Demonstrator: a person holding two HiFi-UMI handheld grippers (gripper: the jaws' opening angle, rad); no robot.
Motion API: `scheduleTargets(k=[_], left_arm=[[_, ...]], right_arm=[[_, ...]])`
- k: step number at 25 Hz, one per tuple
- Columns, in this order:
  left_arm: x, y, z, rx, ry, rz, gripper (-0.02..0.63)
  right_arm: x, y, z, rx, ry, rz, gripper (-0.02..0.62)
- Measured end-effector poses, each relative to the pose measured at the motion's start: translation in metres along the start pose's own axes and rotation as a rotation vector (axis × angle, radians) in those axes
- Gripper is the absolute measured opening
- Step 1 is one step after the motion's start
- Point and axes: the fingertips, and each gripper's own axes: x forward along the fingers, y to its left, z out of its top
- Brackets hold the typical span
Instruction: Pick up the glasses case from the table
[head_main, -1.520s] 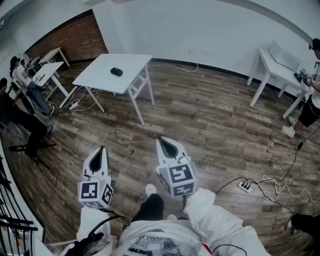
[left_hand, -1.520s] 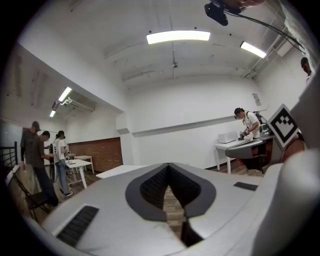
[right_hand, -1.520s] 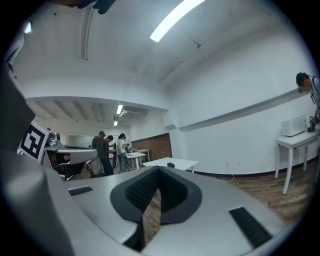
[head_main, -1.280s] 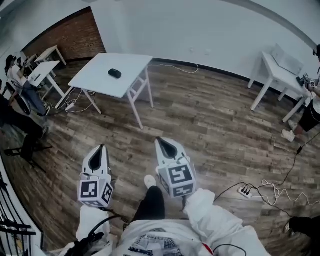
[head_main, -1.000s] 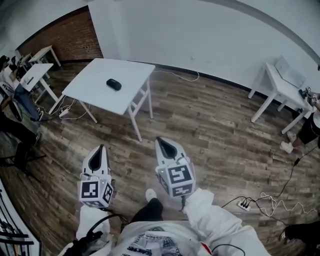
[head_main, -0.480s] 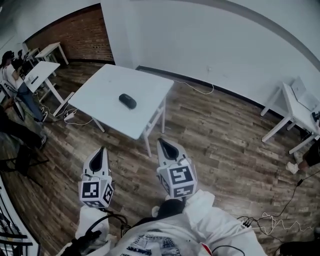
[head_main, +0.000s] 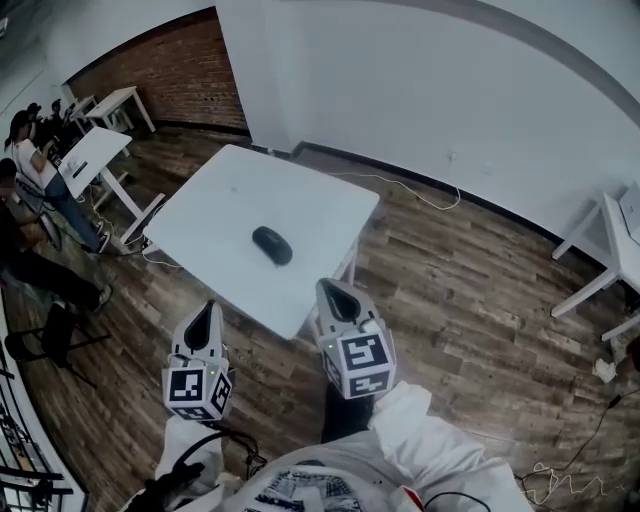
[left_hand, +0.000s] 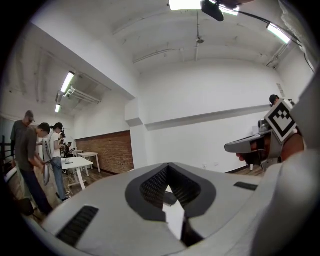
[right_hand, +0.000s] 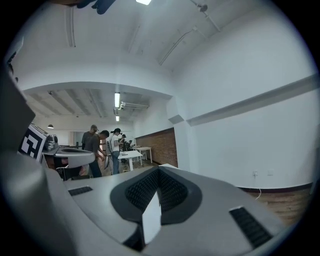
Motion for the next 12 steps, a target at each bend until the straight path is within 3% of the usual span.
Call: scheduleTargets(k=[7,12], left_arm=[[0.144,0.021,0.014,-0.008,0.026,0.065,0.023],[0.187,0.047,0.035,-0.01,0.015,0.117,0.023]], right_arm=[[0.135,-0.081,0.019,-0.01,0.028,0.083,-0.003],[0.196,-0.105,0.052,0.012,0.016,0.114,-0.003]])
